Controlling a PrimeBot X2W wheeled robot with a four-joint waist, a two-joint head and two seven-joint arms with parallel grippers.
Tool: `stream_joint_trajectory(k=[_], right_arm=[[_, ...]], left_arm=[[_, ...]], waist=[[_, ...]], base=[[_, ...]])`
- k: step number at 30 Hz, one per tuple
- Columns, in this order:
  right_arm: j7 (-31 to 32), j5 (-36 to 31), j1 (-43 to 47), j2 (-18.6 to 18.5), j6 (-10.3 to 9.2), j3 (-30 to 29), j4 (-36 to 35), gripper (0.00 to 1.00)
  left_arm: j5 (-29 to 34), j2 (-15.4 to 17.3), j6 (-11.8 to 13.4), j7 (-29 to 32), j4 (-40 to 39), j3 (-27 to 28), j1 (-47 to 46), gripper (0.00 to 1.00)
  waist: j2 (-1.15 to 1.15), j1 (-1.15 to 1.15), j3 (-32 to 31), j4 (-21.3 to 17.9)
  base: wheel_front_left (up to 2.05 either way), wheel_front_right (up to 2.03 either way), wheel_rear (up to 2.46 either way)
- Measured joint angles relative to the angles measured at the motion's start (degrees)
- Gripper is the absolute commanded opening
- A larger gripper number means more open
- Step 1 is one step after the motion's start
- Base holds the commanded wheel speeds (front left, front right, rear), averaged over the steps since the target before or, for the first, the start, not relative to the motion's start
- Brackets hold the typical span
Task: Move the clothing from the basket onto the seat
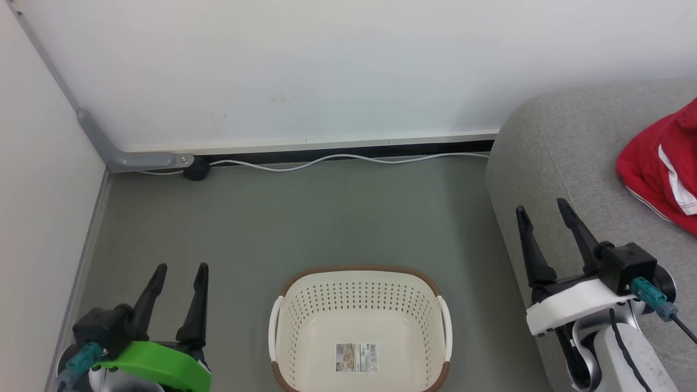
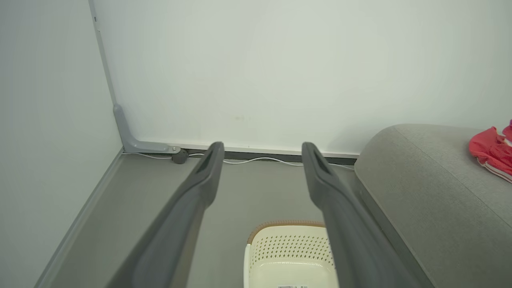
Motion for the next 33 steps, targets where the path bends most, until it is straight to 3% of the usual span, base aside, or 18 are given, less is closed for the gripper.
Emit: stream_joint_trajectory(k=[1,8,15,33], right_arm=[[0.0,0.0,0.1,0.0,0.00,0.1,-0.1,0.00],[0.2,0.2,2.5,0.9,0.03,0.1,3.4,0.00],[2.1,4.5,1.9,0.9,0.04,-2.0,4.6,0.00],[7.5,21.7,0.0,0.9,0.04,-5.2,6.6,0.00]], left_arm=[[-0.1,0.0,-0.2,0.0,-0.2,-0.1,0.0,0.00],[-0.4,-2.1,-0.5,0.1,2.4,-1.6,1.3,0.00],[-4.6,-2.7,-0.9,1.1,2.4,-0.5,1.3,0.00],[-15.0,-4.6,-2.1,4.5,3.5,3.9,1.3,0.00]], waist=[[0.00,0.00,0.0,-0.1],[0.00,0.00,0.0,-0.2],[0.00,0.00,0.1,-0.4],[0.00,0.00,0.3,-0.9]], base=[[0.00,0.00,0.00],[0.00,0.00,0.00],[0.00,0.00,0.00],[0.00,0.00,0.00]])
